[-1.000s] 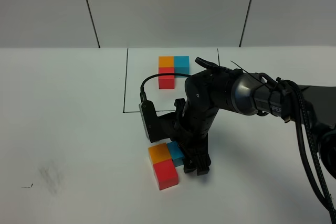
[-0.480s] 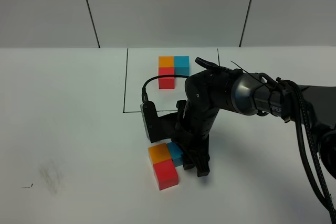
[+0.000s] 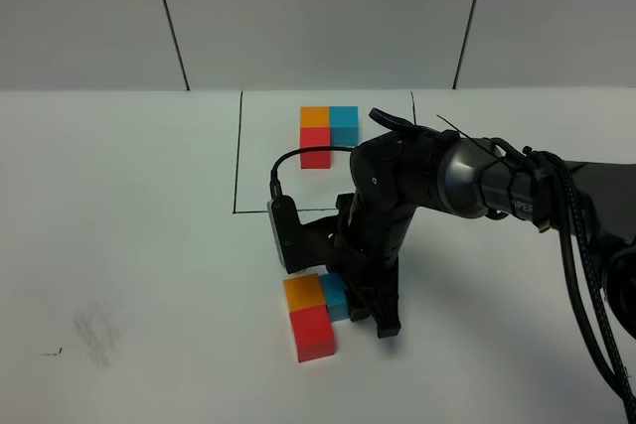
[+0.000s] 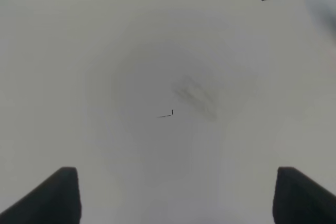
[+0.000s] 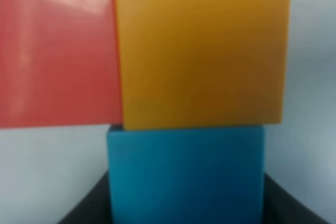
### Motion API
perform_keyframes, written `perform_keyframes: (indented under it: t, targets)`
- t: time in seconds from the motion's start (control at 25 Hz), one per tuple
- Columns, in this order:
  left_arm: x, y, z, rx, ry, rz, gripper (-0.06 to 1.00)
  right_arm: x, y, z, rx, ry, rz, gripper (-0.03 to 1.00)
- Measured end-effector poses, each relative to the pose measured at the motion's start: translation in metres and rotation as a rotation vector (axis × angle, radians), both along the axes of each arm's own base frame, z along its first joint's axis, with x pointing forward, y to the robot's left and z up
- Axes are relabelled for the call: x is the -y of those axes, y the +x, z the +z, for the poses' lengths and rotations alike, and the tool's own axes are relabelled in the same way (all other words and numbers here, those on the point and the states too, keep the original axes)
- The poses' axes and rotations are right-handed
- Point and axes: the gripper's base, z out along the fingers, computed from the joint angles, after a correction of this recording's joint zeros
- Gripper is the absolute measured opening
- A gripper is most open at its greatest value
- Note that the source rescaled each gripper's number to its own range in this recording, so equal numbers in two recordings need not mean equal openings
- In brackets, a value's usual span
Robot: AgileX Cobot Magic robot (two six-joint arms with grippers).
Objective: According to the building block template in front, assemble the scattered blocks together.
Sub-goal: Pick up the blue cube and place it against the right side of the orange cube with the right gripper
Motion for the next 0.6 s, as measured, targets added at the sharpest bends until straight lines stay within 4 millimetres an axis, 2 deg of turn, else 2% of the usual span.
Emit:
perform_keyframes:
  t: [0.6]
  targets:
    - [0.0,0.0,0.0,0.0,0.0,0.0,0.99,0.0018,-0.0002,-0.0003,-0.003,-0.019,-0.003,0.01]
